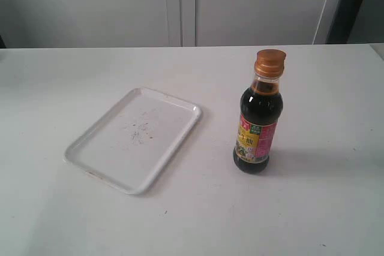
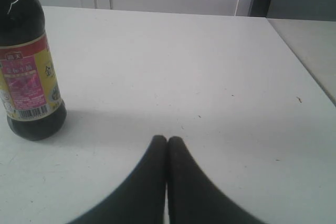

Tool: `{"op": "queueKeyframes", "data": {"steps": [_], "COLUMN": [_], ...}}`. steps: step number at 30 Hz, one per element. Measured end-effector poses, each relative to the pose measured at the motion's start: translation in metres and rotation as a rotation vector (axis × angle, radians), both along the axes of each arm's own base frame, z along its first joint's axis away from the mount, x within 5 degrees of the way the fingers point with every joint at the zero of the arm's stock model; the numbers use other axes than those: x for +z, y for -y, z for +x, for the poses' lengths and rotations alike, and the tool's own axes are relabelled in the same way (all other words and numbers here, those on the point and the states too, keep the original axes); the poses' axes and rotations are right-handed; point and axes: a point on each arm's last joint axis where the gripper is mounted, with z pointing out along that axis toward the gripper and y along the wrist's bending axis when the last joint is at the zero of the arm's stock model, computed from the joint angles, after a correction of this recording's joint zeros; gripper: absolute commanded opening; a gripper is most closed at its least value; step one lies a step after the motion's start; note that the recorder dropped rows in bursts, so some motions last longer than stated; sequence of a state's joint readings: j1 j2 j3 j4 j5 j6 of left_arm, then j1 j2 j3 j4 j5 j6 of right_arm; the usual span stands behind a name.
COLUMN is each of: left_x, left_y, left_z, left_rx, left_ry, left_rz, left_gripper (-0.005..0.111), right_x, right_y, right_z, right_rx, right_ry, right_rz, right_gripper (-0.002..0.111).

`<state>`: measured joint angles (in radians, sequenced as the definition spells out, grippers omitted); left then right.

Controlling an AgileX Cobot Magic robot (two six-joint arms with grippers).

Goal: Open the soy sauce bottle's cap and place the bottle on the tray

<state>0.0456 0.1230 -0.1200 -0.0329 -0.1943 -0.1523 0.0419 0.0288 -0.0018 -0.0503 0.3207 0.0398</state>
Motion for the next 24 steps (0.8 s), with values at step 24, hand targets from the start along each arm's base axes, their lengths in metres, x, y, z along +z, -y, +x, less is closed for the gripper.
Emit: {"op": "queueKeyframes", "data": {"steps": [24], "left_x": [0.052], "left_y": [0.046], "left_z": [0.141], "left_rx": [-0.437], "left_ry": [-0.177], "left_rz": [0.108], "left_gripper": [0.0], "right_x": [0.0], "right_y": [0.0], "right_z": [0.0], "right_rx": [0.0], "right_ry": [0.0], "right_rz": [0.0], "right_gripper": [0.0]}}
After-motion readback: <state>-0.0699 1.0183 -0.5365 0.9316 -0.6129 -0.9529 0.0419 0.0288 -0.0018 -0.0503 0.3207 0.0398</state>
